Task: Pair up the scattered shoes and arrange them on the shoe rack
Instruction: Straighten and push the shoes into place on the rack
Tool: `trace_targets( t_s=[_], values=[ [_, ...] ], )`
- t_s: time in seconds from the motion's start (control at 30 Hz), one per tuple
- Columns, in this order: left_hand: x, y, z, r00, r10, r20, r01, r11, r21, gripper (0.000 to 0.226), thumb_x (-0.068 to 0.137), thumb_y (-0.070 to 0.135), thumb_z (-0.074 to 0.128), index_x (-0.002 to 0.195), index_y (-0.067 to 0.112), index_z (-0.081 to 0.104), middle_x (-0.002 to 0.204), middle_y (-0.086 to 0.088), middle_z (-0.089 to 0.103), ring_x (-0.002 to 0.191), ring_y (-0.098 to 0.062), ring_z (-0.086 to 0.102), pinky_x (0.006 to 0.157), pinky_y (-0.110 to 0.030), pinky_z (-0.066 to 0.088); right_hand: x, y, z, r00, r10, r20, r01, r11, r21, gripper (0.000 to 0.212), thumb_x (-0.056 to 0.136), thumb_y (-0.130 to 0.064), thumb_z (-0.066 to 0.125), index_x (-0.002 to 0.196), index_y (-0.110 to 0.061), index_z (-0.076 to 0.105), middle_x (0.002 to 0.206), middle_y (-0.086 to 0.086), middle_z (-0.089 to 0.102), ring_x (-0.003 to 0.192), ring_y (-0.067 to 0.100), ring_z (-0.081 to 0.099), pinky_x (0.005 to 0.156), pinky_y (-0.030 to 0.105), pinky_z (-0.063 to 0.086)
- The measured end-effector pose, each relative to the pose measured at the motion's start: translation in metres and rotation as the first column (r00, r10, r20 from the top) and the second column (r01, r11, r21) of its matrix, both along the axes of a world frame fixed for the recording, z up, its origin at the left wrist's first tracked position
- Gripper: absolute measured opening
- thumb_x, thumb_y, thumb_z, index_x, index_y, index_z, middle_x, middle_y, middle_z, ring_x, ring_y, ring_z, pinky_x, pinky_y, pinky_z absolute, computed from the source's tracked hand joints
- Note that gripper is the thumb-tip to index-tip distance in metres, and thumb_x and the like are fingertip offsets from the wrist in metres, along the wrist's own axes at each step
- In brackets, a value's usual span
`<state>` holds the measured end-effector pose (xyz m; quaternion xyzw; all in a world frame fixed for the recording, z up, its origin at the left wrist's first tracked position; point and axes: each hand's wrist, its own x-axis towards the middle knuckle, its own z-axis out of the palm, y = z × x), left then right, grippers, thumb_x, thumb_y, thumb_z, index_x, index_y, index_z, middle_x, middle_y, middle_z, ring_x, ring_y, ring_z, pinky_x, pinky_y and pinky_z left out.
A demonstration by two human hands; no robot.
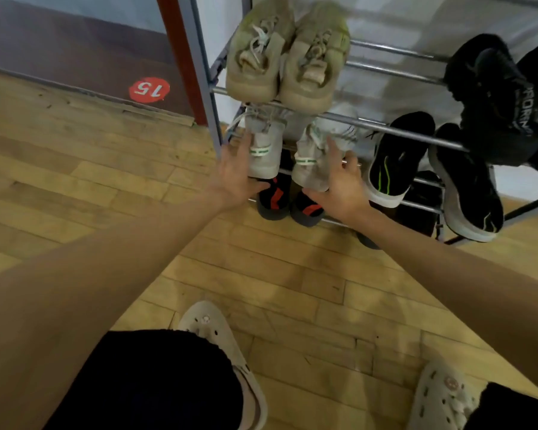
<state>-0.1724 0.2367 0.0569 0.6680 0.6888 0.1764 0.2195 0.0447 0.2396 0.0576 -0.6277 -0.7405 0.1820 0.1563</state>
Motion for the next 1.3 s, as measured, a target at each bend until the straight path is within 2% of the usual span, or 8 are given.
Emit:
trace_targets(
  t_s=[0.1,0.23,0.4,0.63,0.83,1.07,1.2,1.3],
  values=[
    [0.008,0.015,0.001,0.988,-0.046,-0.145,0.051,0.998,0.031,0.111,0.076,0.037,0.079,0.154,0.02,0.003,0.149,-0.025,0.025,0.128,-0.044,0.042,0.1,-0.05,0.044,-0.009,0.015,-0.007,0.999,-0.004,-0.039,0.002,0.999,-0.048,0.109,0.074,-0.039,0.078,0.152,-0.034,0.002,0.149,0.026,0.013,0.134,0.048,0.027,0.11,0.052,0.035],
    [-0.004,0.03,0.003,0.975,-0.121,-0.188,0.136,0.989,0.065,0.082,0.073,0.034,0.08,0.139,0.013,0.036,0.138,-0.02,0.034,0.121,-0.04,0.045,0.095,-0.04,0.041,-0.018,0.031,-0.016,0.997,-0.074,-0.028,0.071,0.992,-0.101,0.094,0.072,-0.043,0.077,0.148,-0.033,0.022,0.152,0.024,0.005,0.135,0.05,0.02,0.113,0.052,0.028],
    [-0.009,0.031,-0.005,0.985,-0.127,-0.121,0.141,0.983,0.114,0.065,0.072,0.029,0.081,0.124,0.011,0.048,0.131,-0.018,0.034,0.106,-0.036,0.05,0.085,-0.035,0.042,-0.022,0.037,-0.028,0.994,-0.112,-0.018,0.111,0.994,-0.022,0.067,0.07,-0.046,0.074,0.126,-0.019,0.048,0.147,0.017,0.024,0.129,0.044,0.028,0.107,0.047,0.034],
    [-0.015,0.03,-0.009,0.983,-0.154,-0.098,0.17,0.969,0.181,0.054,0.074,0.017,0.077,0.12,0.005,0.051,0.127,-0.021,0.037,0.103,-0.037,0.051,0.084,-0.041,0.048,-0.04,0.039,-0.035,0.979,-0.032,-0.203,0.061,0.988,0.139,0.055,0.069,-0.043,0.073,0.105,-0.01,0.049,0.119,0.013,0.047,0.106,0.035,0.048,0.092,0.049,0.047],
    [-0.028,0.031,0.0,0.995,-0.069,-0.067,0.081,0.978,0.19,0.051,0.078,0.01,0.072,0.121,0.001,0.044,0.128,-0.021,0.041,0.105,-0.038,0.052,0.08,-0.035,0.044,-0.058,0.044,-0.043,0.989,0.038,-0.146,-0.021,0.992,0.122,0.06,0.068,-0.046,0.072,0.11,-0.01,0.048,0.127,0.017,0.046,0.117,0.039,0.046,0.098,0.053,0.043],
    [-0.018,0.023,0.0,0.996,-0.023,-0.088,0.039,0.984,0.176,0.06,0.08,0.021,0.076,0.126,0.002,0.042,0.13,-0.02,0.045,0.106,-0.04,0.055,0.078,-0.036,0.041,-0.047,0.046,-0.036,0.993,0.089,-0.074,-0.086,0.995,0.044,0.073,0.072,-0.048,0.075,0.126,-0.01,0.043,0.141,0.014,0.037,0.127,0.037,0.04,0.102,0.05,0.043],
    [-0.007,0.021,0.015,0.983,0.019,-0.18,0.013,0.985,0.174,0.055,0.079,0.016,0.073,0.122,-0.001,0.043,0.125,-0.023,0.046,0.111,-0.04,0.05,0.09,-0.044,0.045,-0.034,0.026,-0.026,0.985,0.172,0.027,-0.173,0.984,0.045,0.083,0.081,-0.037,0.072,0.145,-0.007,0.029,0.154,0.018,0.022,0.142,0.037,0.024,0.114,0.047,0.031],
    [0.005,0.013,0.022,0.959,0.083,-0.269,0.001,0.954,0.299,0.05,0.07,0.006,0.059,0.118,-0.002,0.046,0.121,-0.024,0.047,0.11,-0.041,0.048,0.091,-0.045,0.044,-0.014,-0.003,-0.019,0.977,0.205,0.064,-0.211,0.972,0.101,0.072,0.086,-0.027,0.067,0.145,-0.011,0.029,0.155,0.019,0.022,0.144,0.035,0.022,0.116,0.044,0.03]
  ],
)
